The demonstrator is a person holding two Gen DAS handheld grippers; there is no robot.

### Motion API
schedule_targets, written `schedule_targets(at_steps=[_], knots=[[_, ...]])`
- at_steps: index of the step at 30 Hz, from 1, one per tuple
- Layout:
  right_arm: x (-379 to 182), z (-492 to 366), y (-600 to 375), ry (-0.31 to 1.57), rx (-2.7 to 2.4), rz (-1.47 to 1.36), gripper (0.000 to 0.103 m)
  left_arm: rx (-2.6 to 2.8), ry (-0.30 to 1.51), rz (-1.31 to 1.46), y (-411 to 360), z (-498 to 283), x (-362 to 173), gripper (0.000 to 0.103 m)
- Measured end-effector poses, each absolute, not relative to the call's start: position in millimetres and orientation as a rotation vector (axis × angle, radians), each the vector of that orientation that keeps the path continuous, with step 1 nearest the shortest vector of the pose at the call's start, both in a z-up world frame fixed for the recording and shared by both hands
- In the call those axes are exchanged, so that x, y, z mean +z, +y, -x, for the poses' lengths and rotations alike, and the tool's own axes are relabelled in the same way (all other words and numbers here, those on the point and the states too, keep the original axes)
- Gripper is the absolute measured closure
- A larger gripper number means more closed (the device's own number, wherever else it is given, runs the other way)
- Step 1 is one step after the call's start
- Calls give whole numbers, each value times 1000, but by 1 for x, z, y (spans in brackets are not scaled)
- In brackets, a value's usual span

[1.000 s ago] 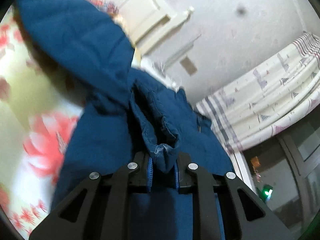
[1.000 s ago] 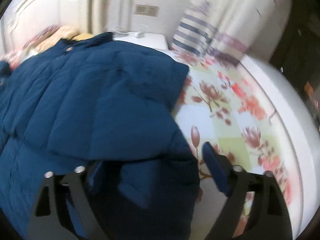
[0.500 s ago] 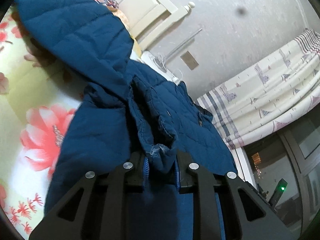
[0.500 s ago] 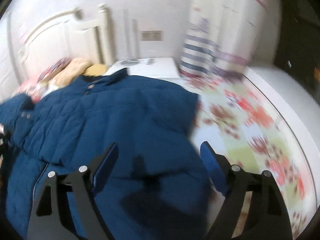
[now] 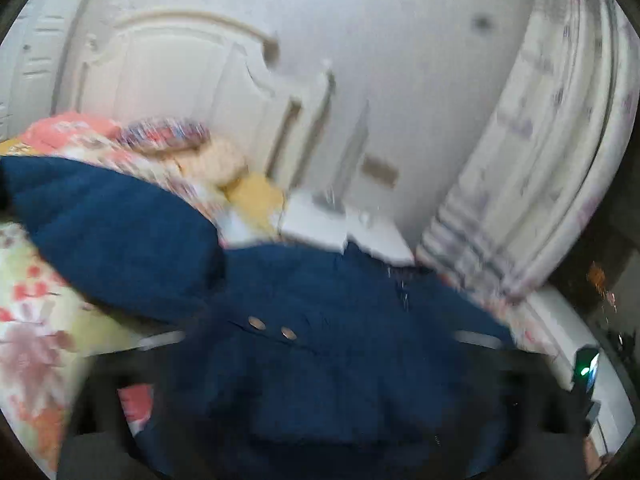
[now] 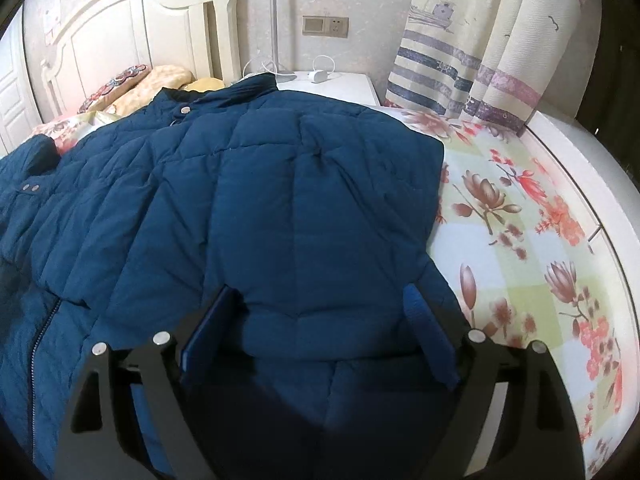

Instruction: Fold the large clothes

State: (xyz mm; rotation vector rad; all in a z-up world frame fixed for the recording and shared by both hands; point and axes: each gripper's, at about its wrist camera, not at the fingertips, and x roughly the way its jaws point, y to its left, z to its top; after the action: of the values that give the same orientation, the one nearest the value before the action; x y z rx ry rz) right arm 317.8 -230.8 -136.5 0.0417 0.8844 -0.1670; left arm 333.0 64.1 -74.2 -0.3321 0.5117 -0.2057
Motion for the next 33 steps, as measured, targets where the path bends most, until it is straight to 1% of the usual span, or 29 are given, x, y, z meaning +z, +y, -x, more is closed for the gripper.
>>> schedule_targets(at_steps=[3,4,6,8,11,14,16,18,20,22,24,25,26,27,29,31,32,33], knots=[[-137,-316,-232,885,-165,-49,17,-198,739,362,63,-370,-119,4],[-137,-316,-231,890,-166,-44,17,-220,827,385,64,-379,-141,5],[-134,-318,-228,929,-166,-20,17,-216,790,313,60,-373,-148,4],[-123,-323,-228,954,-166,-32,18,-200,791,257,53,-370,-146,4],[-93,-337,-230,861,-178,-52,18,-169,811,197,45,-373,-148,4],[-74,-375,-219,798,-172,13,17,-152,820,166,41,-373,-147,4],[-82,-404,-215,836,-151,33,17,-157,817,178,44,-376,-146,4],[-108,-435,-219,933,-152,20,17,-165,813,195,47,-376,-146,4],[-139,-449,-226,1043,-144,-6,9,-174,809,213,48,-378,-146,4],[-138,-447,-228,1036,-143,-29,9,-176,808,217,50,-377,-147,4],[-128,-446,-230,1029,-142,-54,14,-173,810,212,49,-378,-147,4],[-120,-446,-232,994,-144,-74,18,-171,811,208,49,-378,-147,4],[-113,-446,-234,965,-149,-90,19,-168,813,203,48,-378,-147,4],[-105,-449,-239,921,-174,-109,19,-165,814,199,46,-379,-147,4],[-101,-456,-248,889,-237,-123,17,-166,813,199,46,-379,-147,4],[-120,-472,-268,963,-319,-157,15,-170,811,207,46,-378,-147,4],[-136,-480,-277,1015,-315,-205,12,-171,810,210,46,-378,-147,4],[-137,-481,-277,997,-320,-199,10,-173,809,213,47,-378,-147,4]])
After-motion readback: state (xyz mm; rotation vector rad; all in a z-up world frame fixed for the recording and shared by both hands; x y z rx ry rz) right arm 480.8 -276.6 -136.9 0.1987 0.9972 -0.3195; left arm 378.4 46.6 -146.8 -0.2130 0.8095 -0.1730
